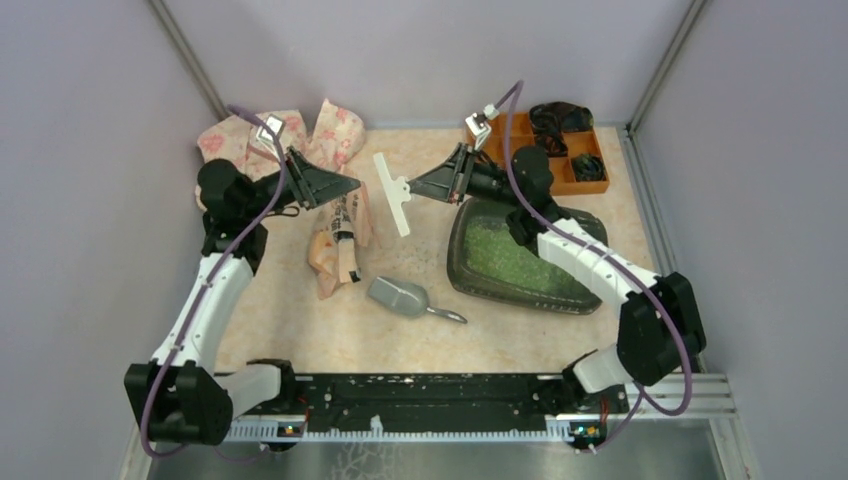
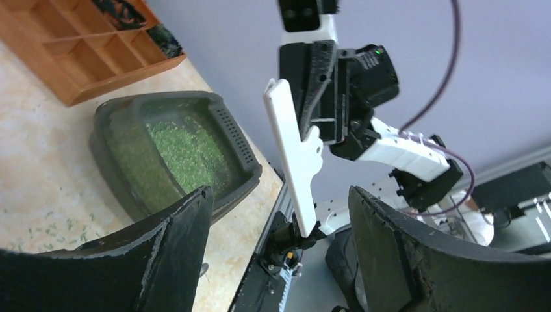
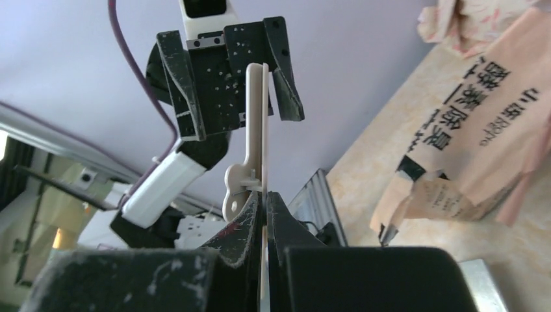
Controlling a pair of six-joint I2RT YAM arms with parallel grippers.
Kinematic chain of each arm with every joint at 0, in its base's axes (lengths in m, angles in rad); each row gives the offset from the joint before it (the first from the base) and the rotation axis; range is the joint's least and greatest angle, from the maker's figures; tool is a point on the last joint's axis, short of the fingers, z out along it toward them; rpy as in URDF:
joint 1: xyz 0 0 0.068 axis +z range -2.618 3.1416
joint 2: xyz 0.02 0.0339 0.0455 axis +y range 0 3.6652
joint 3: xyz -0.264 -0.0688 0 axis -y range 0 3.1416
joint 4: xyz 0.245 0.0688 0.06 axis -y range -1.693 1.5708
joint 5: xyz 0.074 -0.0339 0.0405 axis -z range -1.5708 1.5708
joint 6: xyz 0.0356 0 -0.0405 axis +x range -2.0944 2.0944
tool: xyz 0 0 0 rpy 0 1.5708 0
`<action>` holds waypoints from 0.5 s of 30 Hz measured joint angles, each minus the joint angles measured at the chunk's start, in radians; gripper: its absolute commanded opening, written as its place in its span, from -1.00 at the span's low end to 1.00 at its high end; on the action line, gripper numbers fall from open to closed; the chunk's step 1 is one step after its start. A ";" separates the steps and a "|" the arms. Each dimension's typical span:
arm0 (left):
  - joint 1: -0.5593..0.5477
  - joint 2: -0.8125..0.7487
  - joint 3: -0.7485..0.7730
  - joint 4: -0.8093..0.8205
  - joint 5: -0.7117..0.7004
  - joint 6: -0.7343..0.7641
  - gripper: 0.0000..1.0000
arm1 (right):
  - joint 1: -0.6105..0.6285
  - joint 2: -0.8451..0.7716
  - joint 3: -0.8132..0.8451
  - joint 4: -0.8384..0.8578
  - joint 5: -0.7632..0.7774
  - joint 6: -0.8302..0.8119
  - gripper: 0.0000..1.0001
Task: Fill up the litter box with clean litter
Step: Pick up the clamp from the center of the board.
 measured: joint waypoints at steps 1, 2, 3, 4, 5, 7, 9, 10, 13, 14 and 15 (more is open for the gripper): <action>-0.002 -0.006 -0.006 0.045 0.010 -0.019 0.62 | 0.003 0.012 -0.005 0.050 -0.017 0.038 -1.00; -0.005 -0.010 -0.011 0.074 0.014 -0.029 0.62 | 0.004 0.023 -0.006 0.090 -0.031 0.068 -1.00; -0.007 -0.012 -0.018 0.108 0.020 -0.043 0.61 | 0.006 0.034 -0.007 0.128 -0.044 0.098 -1.00; -0.010 -0.012 -0.022 0.130 0.023 -0.052 0.58 | 0.010 0.041 -0.007 0.156 -0.052 0.119 -1.00; -0.013 -0.012 -0.025 0.151 0.024 -0.062 0.54 | 0.014 0.048 -0.007 0.182 -0.063 0.138 -1.00; -0.019 -0.010 -0.029 0.179 0.024 -0.076 0.48 | 0.031 0.060 -0.006 0.222 -0.083 0.169 -1.00; -0.024 -0.007 -0.029 0.198 0.022 -0.085 0.39 | 0.049 0.071 -0.004 0.247 -0.093 0.187 -1.00; -0.028 -0.006 -0.029 0.207 0.021 -0.087 0.32 | 0.058 0.078 -0.004 0.258 -0.098 0.195 -1.00; -0.033 -0.002 -0.029 0.221 0.017 -0.099 0.07 | 0.081 0.102 -0.003 0.279 -0.106 0.204 -1.00; -0.034 0.001 -0.029 0.223 0.015 -0.101 0.00 | 0.087 0.111 -0.002 0.282 -0.106 0.206 -1.00; -0.035 0.004 -0.029 0.225 0.015 -0.105 -0.05 | 0.092 0.119 -0.002 0.282 -0.106 0.208 -1.00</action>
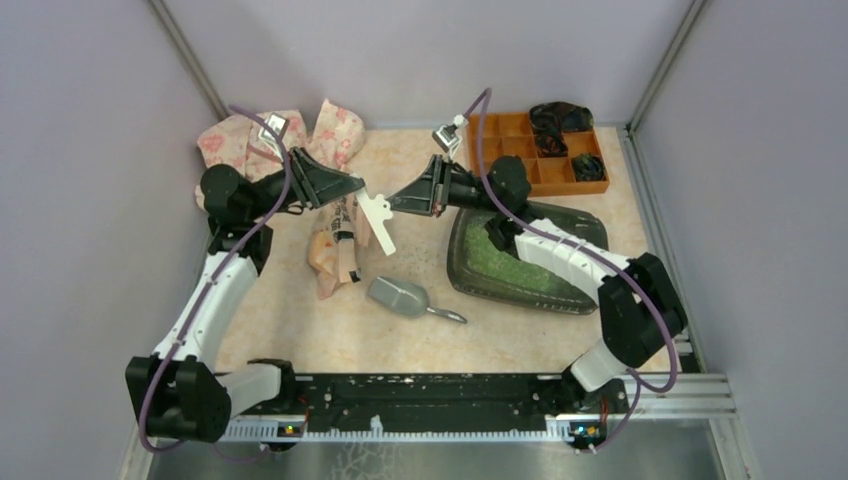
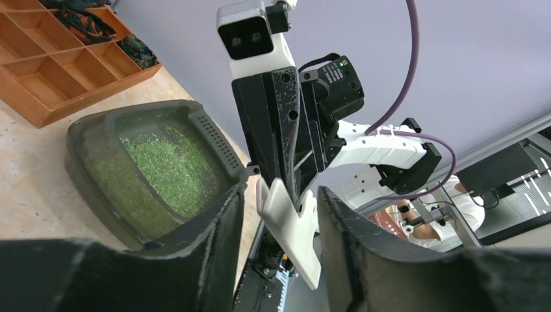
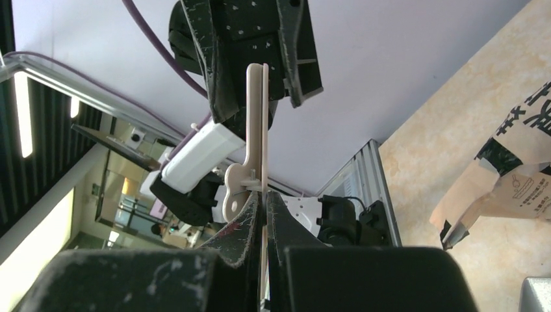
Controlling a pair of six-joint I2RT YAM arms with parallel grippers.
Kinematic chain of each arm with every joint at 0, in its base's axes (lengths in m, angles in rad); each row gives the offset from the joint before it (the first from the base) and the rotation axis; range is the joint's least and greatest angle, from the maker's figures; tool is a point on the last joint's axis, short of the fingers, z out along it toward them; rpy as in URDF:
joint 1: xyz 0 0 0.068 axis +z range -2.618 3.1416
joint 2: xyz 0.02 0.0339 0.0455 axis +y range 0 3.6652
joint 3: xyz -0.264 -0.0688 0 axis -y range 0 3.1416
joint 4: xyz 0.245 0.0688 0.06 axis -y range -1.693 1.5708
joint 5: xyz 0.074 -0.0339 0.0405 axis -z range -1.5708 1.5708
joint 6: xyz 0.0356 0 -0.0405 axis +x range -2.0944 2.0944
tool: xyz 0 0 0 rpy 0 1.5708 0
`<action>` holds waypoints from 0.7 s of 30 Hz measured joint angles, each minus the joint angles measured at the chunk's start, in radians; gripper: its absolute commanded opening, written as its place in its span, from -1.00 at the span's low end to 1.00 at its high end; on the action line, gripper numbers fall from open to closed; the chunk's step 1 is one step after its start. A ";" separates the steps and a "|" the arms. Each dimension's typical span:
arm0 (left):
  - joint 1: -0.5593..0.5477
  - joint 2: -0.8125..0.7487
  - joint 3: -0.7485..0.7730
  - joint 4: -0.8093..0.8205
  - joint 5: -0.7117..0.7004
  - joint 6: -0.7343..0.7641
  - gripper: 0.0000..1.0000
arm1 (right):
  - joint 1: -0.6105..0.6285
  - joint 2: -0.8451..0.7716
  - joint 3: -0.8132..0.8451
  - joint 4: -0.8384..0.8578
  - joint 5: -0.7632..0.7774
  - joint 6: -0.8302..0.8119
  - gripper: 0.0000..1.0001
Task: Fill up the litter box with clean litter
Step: Pick up the clamp from the center of the board.
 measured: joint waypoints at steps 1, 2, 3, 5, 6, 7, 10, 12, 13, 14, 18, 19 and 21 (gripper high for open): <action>-0.001 0.003 0.000 0.003 -0.002 0.000 -0.08 | 0.004 0.005 0.000 0.000 0.000 0.003 -1.00; -0.002 0.008 0.000 0.004 -0.003 -0.002 -0.09 | 0.008 0.012 0.000 0.000 0.000 0.005 -1.00; -0.002 0.010 0.000 0.004 -0.003 -0.002 -0.12 | 0.010 0.016 0.000 0.002 0.000 0.006 -1.00; -0.004 0.014 0.000 0.004 -0.004 -0.002 -0.20 | 0.013 0.024 0.003 0.005 0.000 0.014 -1.00; -0.004 0.015 0.000 0.004 -0.004 -0.001 -0.27 | 0.013 0.028 0.007 0.008 0.001 0.016 -1.00; -0.005 0.015 0.000 0.003 -0.004 0.000 -0.35 | 0.014 0.034 0.014 0.013 0.002 0.020 -1.00; -0.005 0.016 0.000 -0.005 -0.005 0.010 -0.61 | 0.014 0.041 0.021 0.028 0.005 0.024 -1.00; -0.004 0.016 0.002 -0.014 -0.008 0.009 -0.69 | 0.014 0.048 0.024 0.030 0.007 0.023 -1.00; -0.005 0.017 0.005 -0.016 -0.007 0.008 -0.69 | 0.014 0.055 0.024 0.029 0.011 0.023 -1.00; -0.005 0.019 0.010 -0.018 -0.007 0.009 -0.71 | 0.013 0.062 0.024 0.031 0.013 0.024 -1.00; -0.004 0.035 0.013 -0.024 -0.009 0.003 -0.75 | 0.013 0.068 0.024 0.036 0.021 0.026 -0.73; -0.004 0.038 0.016 -0.026 -0.009 0.002 -0.75 | 0.013 0.070 0.024 0.035 0.023 0.026 -0.58; -0.005 0.042 0.024 -0.031 -0.008 0.006 -0.76 | 0.013 0.070 0.024 0.031 0.027 0.025 -0.32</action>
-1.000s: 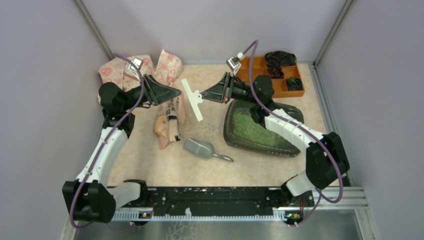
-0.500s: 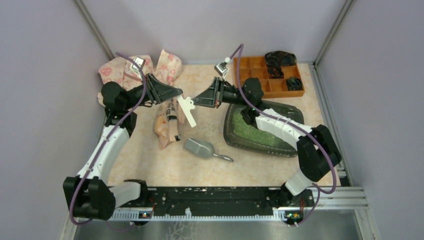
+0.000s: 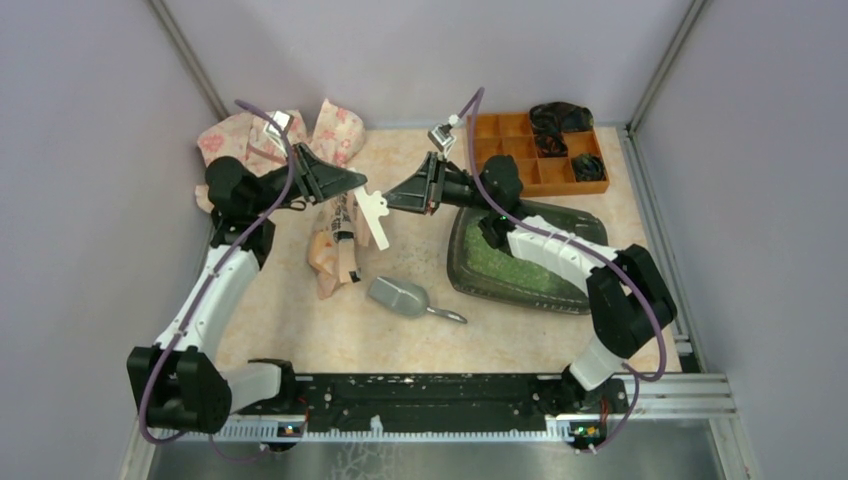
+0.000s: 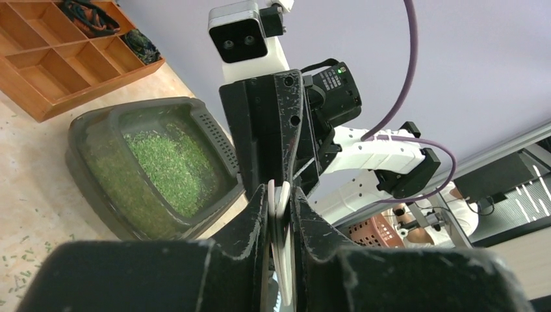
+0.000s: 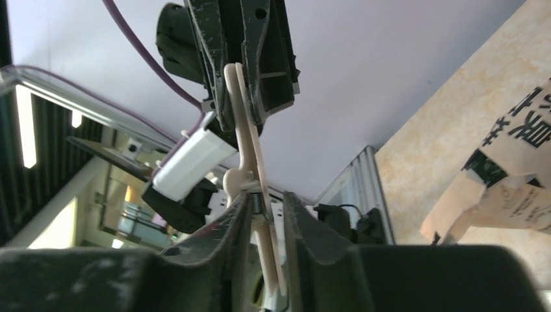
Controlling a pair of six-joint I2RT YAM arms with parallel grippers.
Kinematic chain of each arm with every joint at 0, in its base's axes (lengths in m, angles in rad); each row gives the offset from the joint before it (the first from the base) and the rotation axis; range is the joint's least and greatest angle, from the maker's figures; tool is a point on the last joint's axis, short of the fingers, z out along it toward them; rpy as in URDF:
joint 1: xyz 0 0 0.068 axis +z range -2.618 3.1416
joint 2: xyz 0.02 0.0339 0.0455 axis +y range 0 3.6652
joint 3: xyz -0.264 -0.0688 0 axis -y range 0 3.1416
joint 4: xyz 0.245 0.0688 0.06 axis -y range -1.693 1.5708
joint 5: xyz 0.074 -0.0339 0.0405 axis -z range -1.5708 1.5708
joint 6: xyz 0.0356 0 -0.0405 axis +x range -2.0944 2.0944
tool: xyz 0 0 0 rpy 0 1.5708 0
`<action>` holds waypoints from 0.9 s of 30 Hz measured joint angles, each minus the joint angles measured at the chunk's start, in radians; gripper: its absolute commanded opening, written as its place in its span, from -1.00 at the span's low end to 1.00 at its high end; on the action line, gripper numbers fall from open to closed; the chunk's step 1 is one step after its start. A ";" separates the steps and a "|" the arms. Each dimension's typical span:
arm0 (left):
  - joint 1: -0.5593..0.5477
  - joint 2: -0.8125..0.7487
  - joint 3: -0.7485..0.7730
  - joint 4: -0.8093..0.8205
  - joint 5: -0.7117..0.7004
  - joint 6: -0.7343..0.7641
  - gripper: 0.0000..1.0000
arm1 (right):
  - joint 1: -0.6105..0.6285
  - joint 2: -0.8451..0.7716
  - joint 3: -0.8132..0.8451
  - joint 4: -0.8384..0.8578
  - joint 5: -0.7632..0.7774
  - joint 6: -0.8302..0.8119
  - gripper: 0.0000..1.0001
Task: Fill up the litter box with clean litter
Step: Pick up the clamp from the center of the board.
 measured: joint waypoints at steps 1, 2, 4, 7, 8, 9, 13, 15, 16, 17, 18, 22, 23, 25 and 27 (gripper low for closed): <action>0.000 0.003 0.006 -0.004 -0.002 0.004 -0.75 | 0.000 0.000 0.000 0.003 0.000 -0.002 -0.24; 0.000 0.007 0.013 -0.007 -0.001 0.003 -0.76 | 0.001 0.000 0.001 0.002 -0.001 -0.011 -0.22; 0.000 0.012 0.034 -0.016 0.001 0.003 -0.76 | 0.000 0.000 0.000 -0.004 0.001 -0.014 -0.18; -0.002 0.017 0.055 -0.018 0.005 -0.002 -0.75 | -0.003 0.000 0.000 0.016 -0.001 -0.016 -0.17; -0.004 0.019 0.059 -0.018 0.005 -0.005 -0.75 | -0.004 0.000 0.000 0.025 -0.003 -0.016 -0.17; -0.004 0.022 0.062 -0.018 0.006 -0.010 -0.75 | -0.005 0.000 0.000 0.033 -0.004 -0.018 -0.17; -0.005 0.037 0.070 -0.016 0.017 -0.036 -0.75 | -0.009 0.000 -0.001 0.045 -0.003 -0.024 -0.17; -0.005 0.040 0.070 -0.017 0.019 -0.042 -0.76 | -0.019 0.000 -0.013 0.066 0.002 -0.022 -0.17; -0.005 0.040 0.070 -0.018 0.020 -0.042 -0.76 | -0.024 0.000 -0.021 0.077 0.004 -0.019 -0.17; -0.005 0.041 0.070 -0.019 0.020 -0.042 -0.76 | -0.030 0.000 -0.028 0.090 0.008 -0.013 -0.15; -0.005 0.041 0.070 -0.020 0.020 -0.041 -0.76 | -0.036 0.000 -0.037 0.097 0.012 -0.009 -0.15; -0.005 0.041 0.072 -0.039 0.019 -0.027 -0.77 | -0.057 0.000 -0.068 0.128 0.035 0.020 -0.15; -0.005 0.041 0.072 -0.046 0.018 -0.022 -0.77 | -0.061 0.000 -0.075 0.141 0.037 0.033 -0.15; -0.005 0.041 0.077 -0.070 0.017 -0.006 -0.78 | -0.063 0.000 -0.081 0.163 0.039 0.051 -0.15; -0.005 0.041 0.083 -0.087 0.015 0.003 -0.78 | -0.063 0.000 -0.081 0.180 0.038 0.058 -0.15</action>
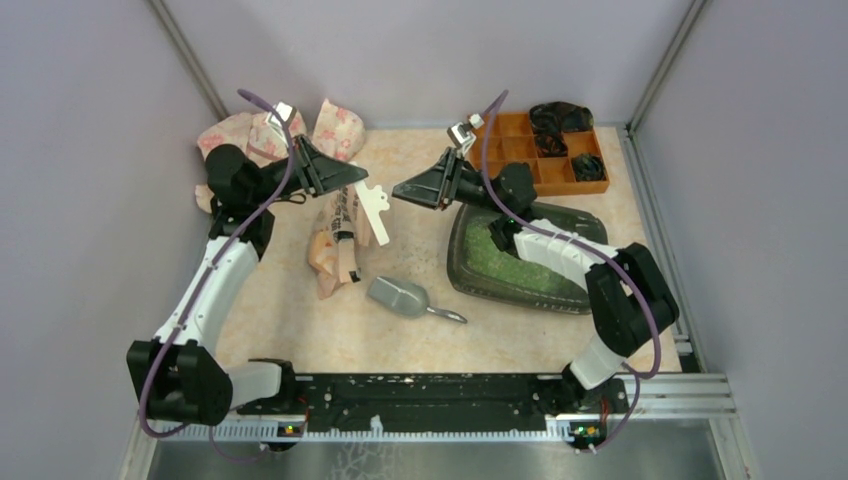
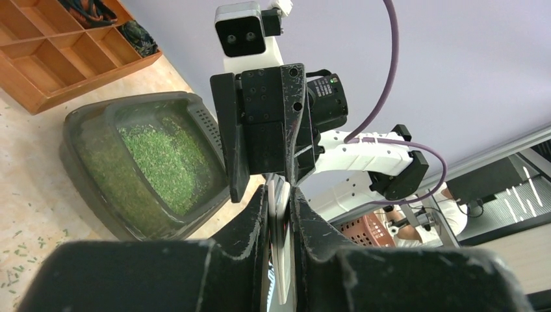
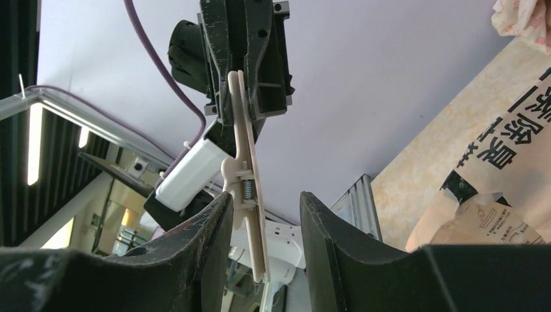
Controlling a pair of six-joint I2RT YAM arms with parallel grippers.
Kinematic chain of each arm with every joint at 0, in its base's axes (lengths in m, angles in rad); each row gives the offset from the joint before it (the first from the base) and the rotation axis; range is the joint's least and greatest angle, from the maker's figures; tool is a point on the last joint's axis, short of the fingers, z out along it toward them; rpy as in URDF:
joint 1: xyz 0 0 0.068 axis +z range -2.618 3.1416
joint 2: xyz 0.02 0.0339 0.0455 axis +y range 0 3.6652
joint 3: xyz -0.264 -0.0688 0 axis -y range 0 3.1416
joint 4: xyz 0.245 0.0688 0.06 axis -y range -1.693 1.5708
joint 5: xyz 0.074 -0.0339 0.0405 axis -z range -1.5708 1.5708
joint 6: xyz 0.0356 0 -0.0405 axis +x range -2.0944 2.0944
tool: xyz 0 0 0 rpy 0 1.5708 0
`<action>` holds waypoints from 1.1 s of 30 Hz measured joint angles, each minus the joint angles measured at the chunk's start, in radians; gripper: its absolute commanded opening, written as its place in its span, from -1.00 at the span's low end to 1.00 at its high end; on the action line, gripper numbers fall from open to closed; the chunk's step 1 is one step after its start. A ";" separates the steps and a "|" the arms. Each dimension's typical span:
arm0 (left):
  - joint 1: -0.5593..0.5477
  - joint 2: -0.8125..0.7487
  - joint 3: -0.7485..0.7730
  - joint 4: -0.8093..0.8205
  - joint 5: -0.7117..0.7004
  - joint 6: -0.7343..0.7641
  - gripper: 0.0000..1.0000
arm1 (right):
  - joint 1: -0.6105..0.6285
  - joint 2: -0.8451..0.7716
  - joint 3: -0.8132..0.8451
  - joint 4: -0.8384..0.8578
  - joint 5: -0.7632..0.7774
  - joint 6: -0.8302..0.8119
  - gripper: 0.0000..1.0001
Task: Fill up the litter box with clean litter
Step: Pick up the clamp from the center of the board.
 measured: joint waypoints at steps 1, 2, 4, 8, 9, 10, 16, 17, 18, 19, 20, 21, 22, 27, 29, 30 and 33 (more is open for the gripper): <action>0.000 0.000 0.002 -0.003 0.000 0.002 -0.78 | 0.000 0.000 0.000 0.009 0.000 0.000 -0.14; 0.000 0.000 0.003 -0.006 0.000 0.005 -0.78 | 0.000 0.000 0.000 0.011 -0.001 0.000 -0.14; 0.000 0.000 0.003 -0.012 0.000 0.006 -0.77 | 0.000 0.000 0.000 0.011 -0.007 -0.001 -0.14; 0.000 0.006 0.003 -0.026 -0.001 0.012 -0.78 | 0.009 0.000 0.003 -0.010 -0.022 -0.017 -0.14; 0.000 0.009 0.003 -0.029 -0.001 0.013 -0.78 | 0.015 0.000 0.005 -0.019 -0.026 -0.023 -0.14; 0.000 0.013 0.003 -0.032 -0.001 0.015 -0.79 | 0.019 0.000 0.005 -0.028 -0.029 -0.029 -0.14; 0.000 0.026 0.003 -0.065 -0.002 0.029 -0.79 | 0.042 0.000 0.030 -0.057 -0.043 -0.055 -0.14; 0.000 0.026 0.003 -0.071 -0.002 0.030 -0.79 | 0.043 0.000 0.031 -0.057 -0.042 -0.057 -0.14; 0.000 0.026 0.003 -0.074 -0.002 0.031 -0.80 | 0.043 0.000 0.031 -0.059 -0.043 -0.059 -0.16; 0.000 0.026 0.003 -0.076 -0.002 0.034 -0.80 | 0.044 0.000 0.031 -0.062 -0.043 -0.061 -0.23; 0.000 0.026 0.003 -0.079 -0.003 0.035 -0.79 | 0.044 0.000 0.031 -0.064 -0.043 -0.061 -0.33; 0.000 0.027 0.003 -0.081 -0.002 0.035 -0.79 | 0.044 0.000 0.032 -0.066 -0.043 -0.064 -0.40; 0.000 0.027 0.004 -0.081 -0.002 0.034 -0.79 | 0.044 0.000 0.033 -0.075 -0.043 -0.068 -0.49; 0.000 0.031 0.005 -0.084 0.001 0.035 -0.79 | 0.045 0.000 0.040 -0.121 -0.042 -0.097 -0.61; 0.001 0.035 0.005 -0.084 0.002 0.034 -0.78 | 0.045 0.000 0.044 -0.132 -0.042 -0.107 -0.61; 0.001 0.037 0.005 -0.085 0.003 0.035 -0.78 | 0.045 0.000 0.044 -0.136 -0.042 -0.109 -0.61; 0.002 0.040 0.005 -0.089 0.005 0.036 -0.78 | 0.045 0.000 0.052 -0.156 -0.044 -0.120 -0.48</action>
